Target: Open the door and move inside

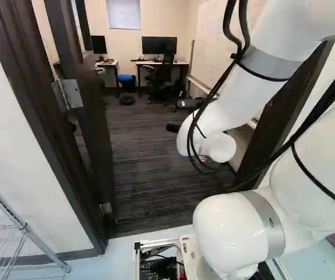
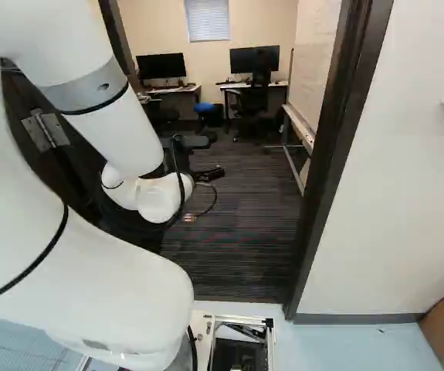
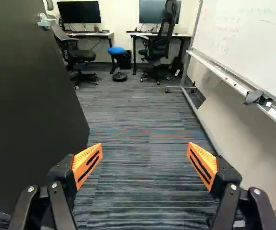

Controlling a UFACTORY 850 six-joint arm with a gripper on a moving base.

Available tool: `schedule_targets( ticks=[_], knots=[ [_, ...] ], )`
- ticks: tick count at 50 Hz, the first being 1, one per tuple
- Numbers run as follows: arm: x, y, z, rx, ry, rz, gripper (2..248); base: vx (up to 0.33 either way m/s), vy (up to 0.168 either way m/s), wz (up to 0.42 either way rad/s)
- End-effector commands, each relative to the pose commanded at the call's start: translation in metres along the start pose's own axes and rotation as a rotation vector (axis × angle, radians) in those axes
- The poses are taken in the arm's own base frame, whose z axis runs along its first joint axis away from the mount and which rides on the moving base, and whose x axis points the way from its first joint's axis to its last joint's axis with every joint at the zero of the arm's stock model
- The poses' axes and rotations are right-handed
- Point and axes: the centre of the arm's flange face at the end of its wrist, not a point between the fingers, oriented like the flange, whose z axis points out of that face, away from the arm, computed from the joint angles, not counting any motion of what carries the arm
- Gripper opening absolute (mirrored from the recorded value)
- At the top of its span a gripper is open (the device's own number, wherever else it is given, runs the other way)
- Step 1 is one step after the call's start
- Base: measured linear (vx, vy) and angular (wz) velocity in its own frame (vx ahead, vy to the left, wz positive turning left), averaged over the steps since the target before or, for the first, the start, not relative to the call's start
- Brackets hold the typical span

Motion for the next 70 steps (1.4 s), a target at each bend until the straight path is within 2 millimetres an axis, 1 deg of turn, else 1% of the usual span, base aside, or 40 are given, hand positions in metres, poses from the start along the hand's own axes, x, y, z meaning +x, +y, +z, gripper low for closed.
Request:
schedule_targets(
  ticks=[12,25,70],
  knots=[
    [-0.009,0.002,-0.012,-0.013,0.001,0.008,247,0.000,0.000,0.000],
    [-0.014,0.004,-0.018,-0.021,0.001,0.013,247,0.000,0.000,0.000],
    [-0.015,0.004,-0.020,-0.023,0.002,0.014,247,0.000,0.000,0.000]
  ],
)
